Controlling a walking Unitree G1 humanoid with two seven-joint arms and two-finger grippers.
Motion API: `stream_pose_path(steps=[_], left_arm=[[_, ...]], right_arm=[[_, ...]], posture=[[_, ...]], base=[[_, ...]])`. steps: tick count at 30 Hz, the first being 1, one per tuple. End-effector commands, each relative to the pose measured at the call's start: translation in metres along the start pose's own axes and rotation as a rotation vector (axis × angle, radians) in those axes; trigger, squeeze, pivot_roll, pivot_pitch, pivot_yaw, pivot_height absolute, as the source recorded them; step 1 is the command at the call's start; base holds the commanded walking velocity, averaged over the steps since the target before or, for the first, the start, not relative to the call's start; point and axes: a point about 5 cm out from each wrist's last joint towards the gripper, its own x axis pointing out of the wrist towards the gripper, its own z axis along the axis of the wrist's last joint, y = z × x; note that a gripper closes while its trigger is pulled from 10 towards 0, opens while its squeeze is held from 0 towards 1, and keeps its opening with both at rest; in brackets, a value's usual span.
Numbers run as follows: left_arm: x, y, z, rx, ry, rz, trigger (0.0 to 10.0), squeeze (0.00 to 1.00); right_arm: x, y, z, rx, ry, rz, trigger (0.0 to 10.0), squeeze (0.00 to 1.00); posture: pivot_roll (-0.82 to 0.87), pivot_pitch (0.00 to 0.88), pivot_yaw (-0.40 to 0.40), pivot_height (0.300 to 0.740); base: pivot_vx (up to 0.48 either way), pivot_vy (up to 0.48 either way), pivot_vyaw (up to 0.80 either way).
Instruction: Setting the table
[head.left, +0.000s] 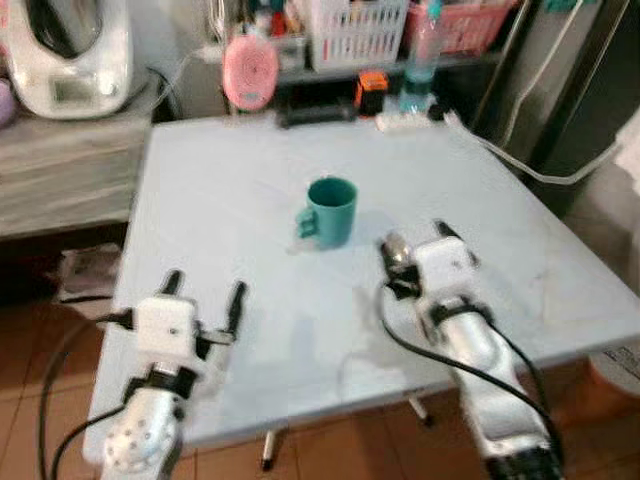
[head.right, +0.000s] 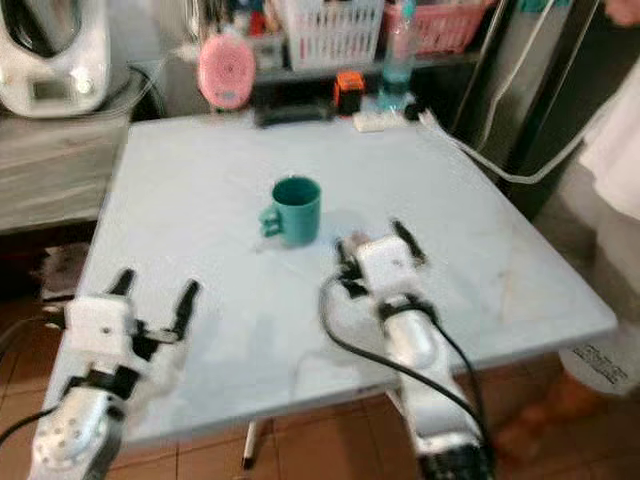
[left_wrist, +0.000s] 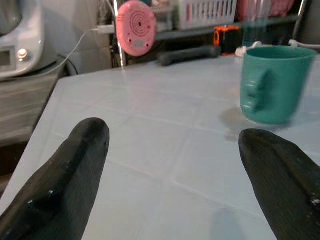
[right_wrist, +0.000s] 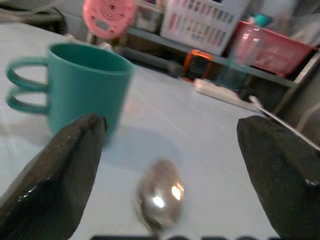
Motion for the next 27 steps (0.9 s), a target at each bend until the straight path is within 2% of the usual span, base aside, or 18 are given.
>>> stream_pose_path(steps=[1,9,19,27], left_arm=[[0.001,-0.002,0.001,0.001,-0.003,-0.003,10.0,0.0],[0.001,0.002,-0.003,0.004,0.019,0.037,10.0,0.0],[0.001,0.002,-0.003,0.005,0.018,0.074,10.0,0.0],[0.0,0.001,-0.001,0.011,0.014,0.102,10.0,0.0]], right_arm=[[-0.001,-0.007,-0.001,-0.015,0.004,-0.016,10.0,0.0],[0.0,-0.002,0.002,-0.017,-0.017,0.021,10.0,0.0],[0.004,0.004,0.004,-0.021,-0.028,0.056,10.0,0.0],[0.009,0.01,0.005,-0.013,-0.033,0.085,10.0,0.0]], posture=[[-0.06,0.102,0.041,0.74],[-0.05,0.101,0.034,0.74],[-0.03,0.106,0.01,0.74],[-0.01,0.109,-0.007,0.74]], base=[[0.0,0.0,0.0],[0.0,0.0,0.0],[0.0,0.0,0.71],[0.0,0.0,0.0]])
